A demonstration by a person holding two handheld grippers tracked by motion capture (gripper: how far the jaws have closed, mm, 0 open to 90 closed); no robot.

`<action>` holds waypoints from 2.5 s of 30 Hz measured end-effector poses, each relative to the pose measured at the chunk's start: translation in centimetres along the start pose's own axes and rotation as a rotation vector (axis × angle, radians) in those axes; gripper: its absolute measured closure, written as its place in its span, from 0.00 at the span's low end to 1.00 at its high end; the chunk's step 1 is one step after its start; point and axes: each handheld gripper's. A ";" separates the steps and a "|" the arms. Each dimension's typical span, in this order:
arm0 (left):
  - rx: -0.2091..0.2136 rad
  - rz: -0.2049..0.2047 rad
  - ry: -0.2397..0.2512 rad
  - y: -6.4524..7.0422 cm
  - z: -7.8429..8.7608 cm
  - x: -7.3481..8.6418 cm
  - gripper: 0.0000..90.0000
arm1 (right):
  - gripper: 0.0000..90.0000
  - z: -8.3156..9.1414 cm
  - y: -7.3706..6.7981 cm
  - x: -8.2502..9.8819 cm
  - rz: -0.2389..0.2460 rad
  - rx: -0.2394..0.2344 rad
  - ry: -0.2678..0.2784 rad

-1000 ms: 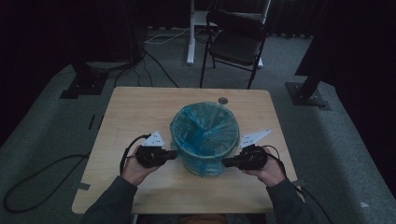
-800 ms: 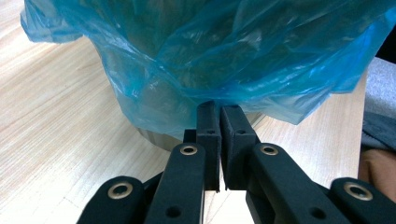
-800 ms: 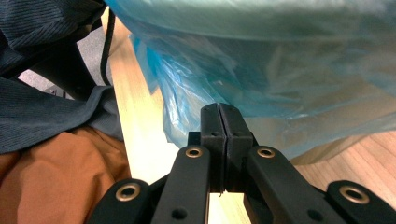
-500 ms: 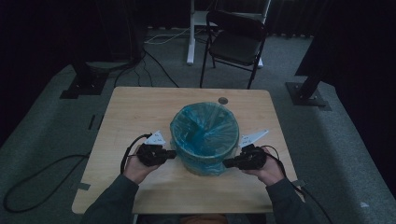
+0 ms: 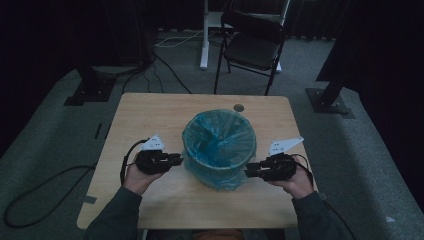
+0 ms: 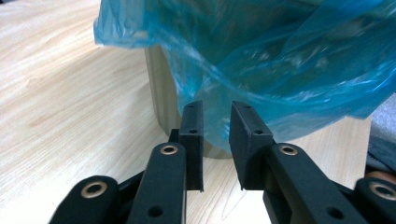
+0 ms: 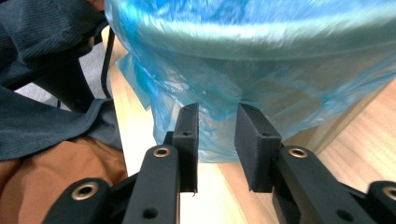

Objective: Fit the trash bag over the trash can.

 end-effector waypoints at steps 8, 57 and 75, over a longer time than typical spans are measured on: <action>-0.013 -0.020 0.039 0.2 1.2 -1.3 0.77 | 0.74 1.1 0.5 0.0 -0.008 0.080 0.026; 0.039 -0.177 0.081 1.6 -0.9 -12.2 0.69 | 1.00 -0.5 2.8 -0.2 -0.056 0.152 -0.016; 0.075 -0.202 0.045 1.2 -3.9 -15.8 0.69 | 0.73 0.9 3.1 0.2 -0.064 0.160 0.051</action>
Point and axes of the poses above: each handheld gripper's, and its own axes: z roughly backward along the jaws, x roughly out of its underside, y roughly to its right
